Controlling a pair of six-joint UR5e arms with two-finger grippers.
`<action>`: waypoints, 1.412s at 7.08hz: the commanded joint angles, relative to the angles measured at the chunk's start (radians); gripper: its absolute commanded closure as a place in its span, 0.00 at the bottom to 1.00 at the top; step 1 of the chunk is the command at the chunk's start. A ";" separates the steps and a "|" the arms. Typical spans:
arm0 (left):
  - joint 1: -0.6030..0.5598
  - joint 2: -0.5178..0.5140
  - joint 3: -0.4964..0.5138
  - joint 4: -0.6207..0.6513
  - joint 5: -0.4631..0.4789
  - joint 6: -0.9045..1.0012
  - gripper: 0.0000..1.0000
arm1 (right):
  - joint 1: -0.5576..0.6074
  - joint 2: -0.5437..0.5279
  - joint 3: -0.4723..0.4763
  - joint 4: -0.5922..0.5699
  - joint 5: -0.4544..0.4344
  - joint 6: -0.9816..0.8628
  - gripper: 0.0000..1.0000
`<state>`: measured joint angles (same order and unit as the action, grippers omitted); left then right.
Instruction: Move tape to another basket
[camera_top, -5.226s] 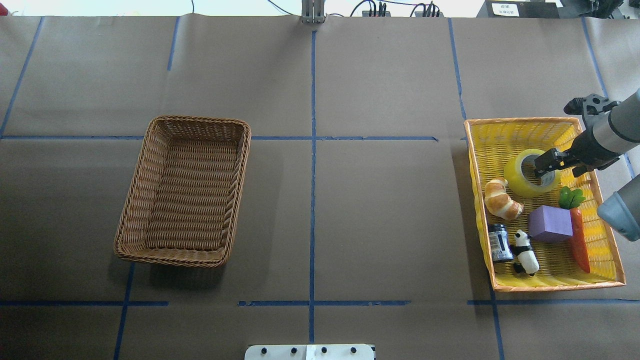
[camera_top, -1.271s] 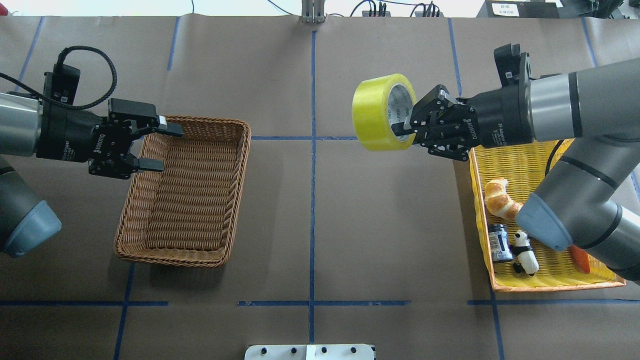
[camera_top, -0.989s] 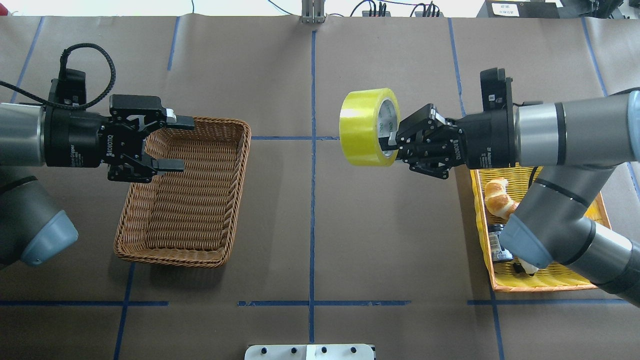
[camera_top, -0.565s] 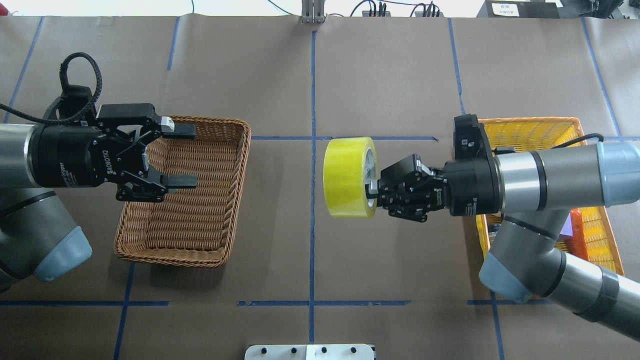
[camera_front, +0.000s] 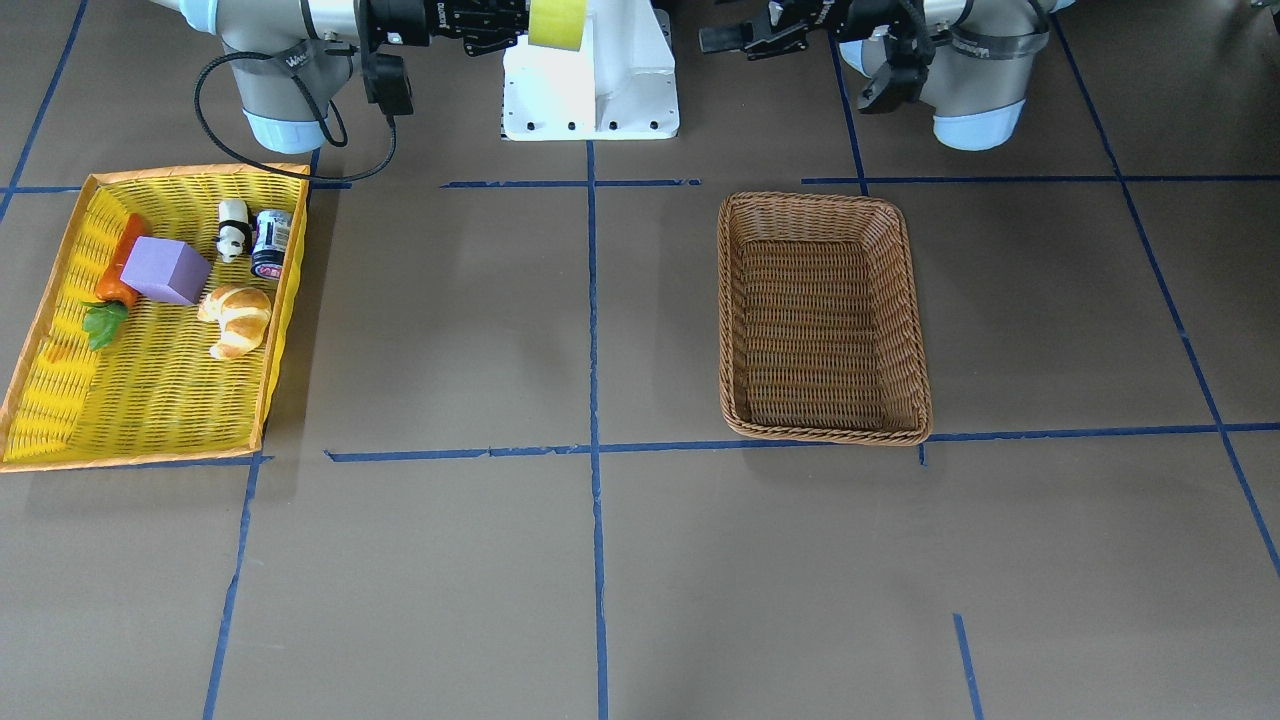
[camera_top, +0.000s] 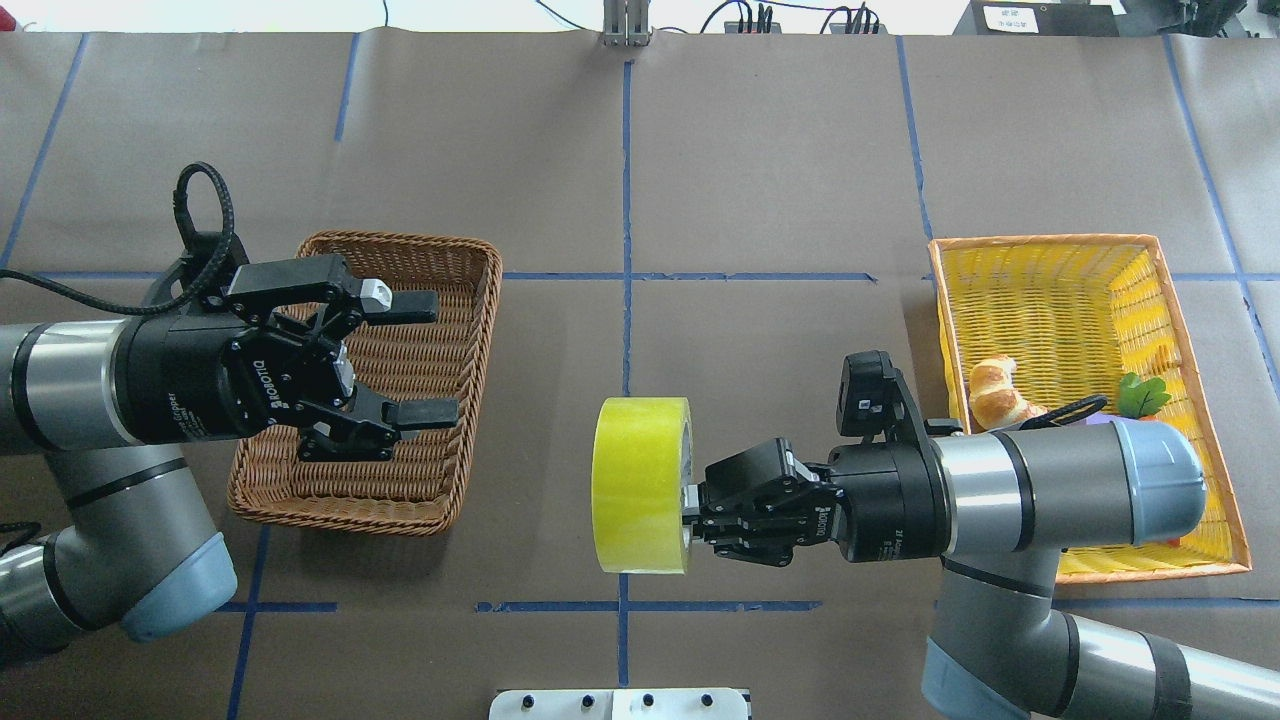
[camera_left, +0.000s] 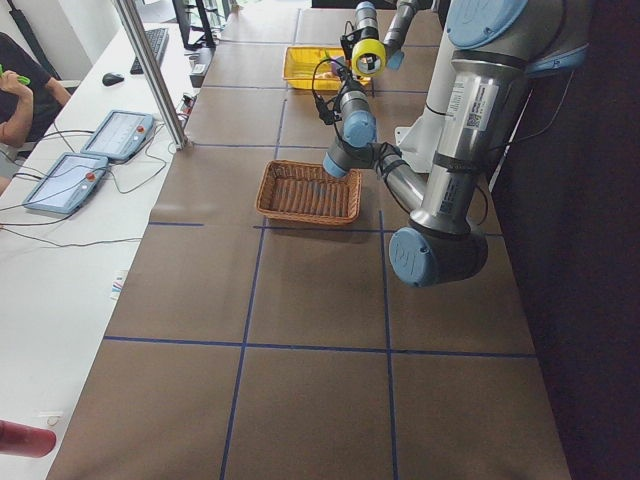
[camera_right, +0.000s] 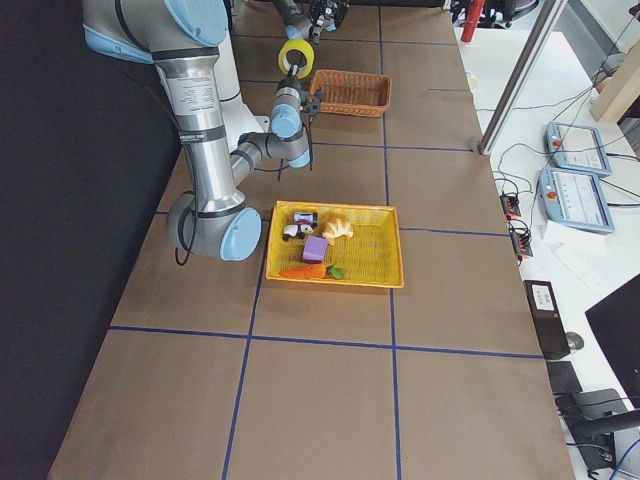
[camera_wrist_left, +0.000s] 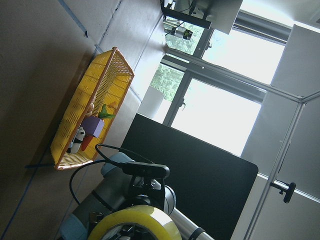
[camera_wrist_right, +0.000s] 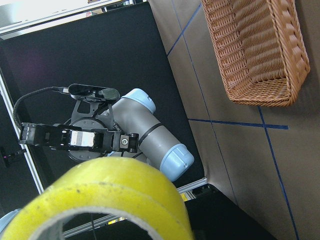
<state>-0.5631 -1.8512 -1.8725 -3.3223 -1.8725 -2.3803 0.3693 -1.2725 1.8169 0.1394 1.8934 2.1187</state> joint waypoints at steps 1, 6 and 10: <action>0.066 -0.045 0.006 -0.007 0.041 -0.020 0.00 | -0.013 -0.001 -0.004 0.002 -0.010 0.000 1.00; 0.178 -0.086 0.010 0.004 0.107 -0.014 0.00 | -0.070 0.016 -0.037 0.000 -0.075 -0.006 1.00; 0.189 -0.091 0.021 0.004 0.110 -0.010 0.00 | -0.130 0.033 -0.037 -0.006 -0.132 -0.008 1.00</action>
<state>-0.3760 -1.9404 -1.8541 -3.3182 -1.7634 -2.3920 0.2620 -1.2479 1.7796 0.1379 1.7891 2.1119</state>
